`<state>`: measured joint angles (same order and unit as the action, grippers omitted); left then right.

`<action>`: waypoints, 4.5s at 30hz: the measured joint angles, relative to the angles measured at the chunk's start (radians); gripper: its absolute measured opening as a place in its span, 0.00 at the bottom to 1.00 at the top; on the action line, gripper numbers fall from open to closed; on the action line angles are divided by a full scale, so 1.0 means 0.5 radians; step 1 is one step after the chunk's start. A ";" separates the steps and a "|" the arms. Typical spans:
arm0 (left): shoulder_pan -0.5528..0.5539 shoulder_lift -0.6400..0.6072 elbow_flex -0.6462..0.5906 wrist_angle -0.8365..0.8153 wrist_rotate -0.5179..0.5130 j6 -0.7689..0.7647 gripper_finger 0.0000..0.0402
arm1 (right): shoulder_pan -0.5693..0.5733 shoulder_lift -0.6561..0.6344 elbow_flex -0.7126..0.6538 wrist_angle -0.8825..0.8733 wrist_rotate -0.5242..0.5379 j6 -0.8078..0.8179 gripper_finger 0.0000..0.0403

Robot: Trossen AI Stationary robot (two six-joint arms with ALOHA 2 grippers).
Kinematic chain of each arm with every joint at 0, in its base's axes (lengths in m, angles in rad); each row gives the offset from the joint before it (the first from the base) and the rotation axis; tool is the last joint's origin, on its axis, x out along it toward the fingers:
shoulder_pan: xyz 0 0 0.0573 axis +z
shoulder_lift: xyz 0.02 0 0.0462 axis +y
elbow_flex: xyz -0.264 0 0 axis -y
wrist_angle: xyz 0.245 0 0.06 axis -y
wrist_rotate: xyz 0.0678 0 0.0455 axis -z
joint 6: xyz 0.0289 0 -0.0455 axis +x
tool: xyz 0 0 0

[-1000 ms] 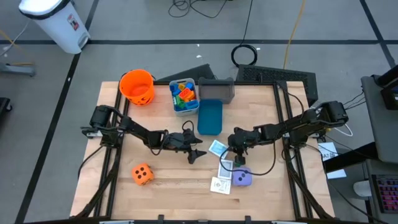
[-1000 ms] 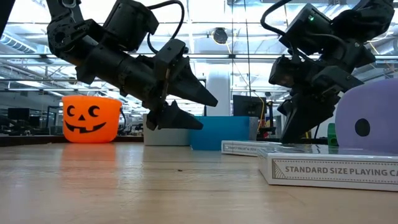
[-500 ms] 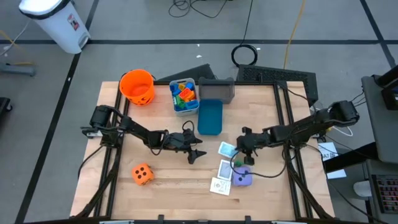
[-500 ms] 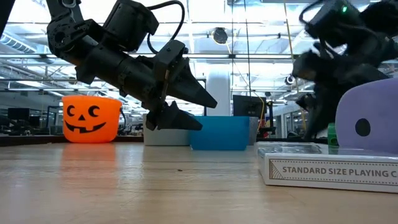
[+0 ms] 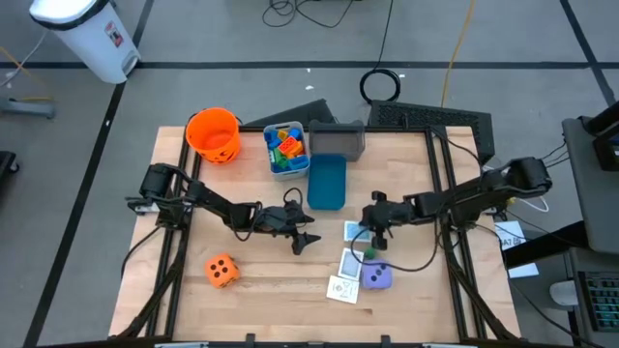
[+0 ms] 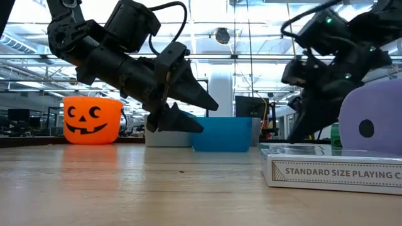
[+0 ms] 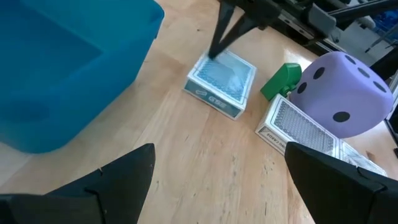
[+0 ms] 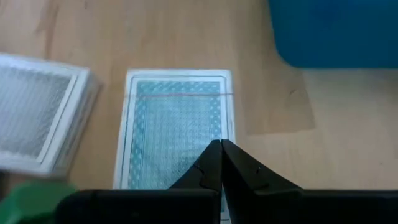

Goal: Pick & Place Toys
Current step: Put the white and blue deck of cards into the black bin

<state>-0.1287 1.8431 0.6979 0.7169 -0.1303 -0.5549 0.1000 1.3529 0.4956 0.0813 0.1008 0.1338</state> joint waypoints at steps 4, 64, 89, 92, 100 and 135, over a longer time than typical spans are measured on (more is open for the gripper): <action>0.000 0.000 0.000 -0.017 0.000 0.000 0.91 | -0.041 0.107 0.006 0.030 0.014 -0.030 0.00; -0.056 -0.001 0.063 -0.021 0.002 0.110 0.91 | 0.273 0.391 0.609 -0.208 0.166 -0.203 0.83; -0.060 -0.001 0.063 -0.068 0.002 0.105 0.91 | 0.049 0.647 0.648 -0.444 -0.095 -0.166 0.82; -0.060 -0.001 0.063 -0.068 0.002 0.105 0.91 | 0.038 0.646 0.647 -0.443 -0.104 -0.175 0.74; -0.060 -0.001 0.063 -0.068 0.001 0.105 0.91 | 0.022 0.528 0.648 -0.510 -0.108 -0.187 0.74; 0.211 -0.449 0.061 -0.443 0.472 0.271 0.91 | -0.823 -0.212 0.707 -0.157 -0.366 -0.553 0.74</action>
<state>-0.0232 1.6187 0.7284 0.4955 0.1057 -0.4192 -0.3117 1.2469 0.8492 0.0029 -0.0824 -0.1425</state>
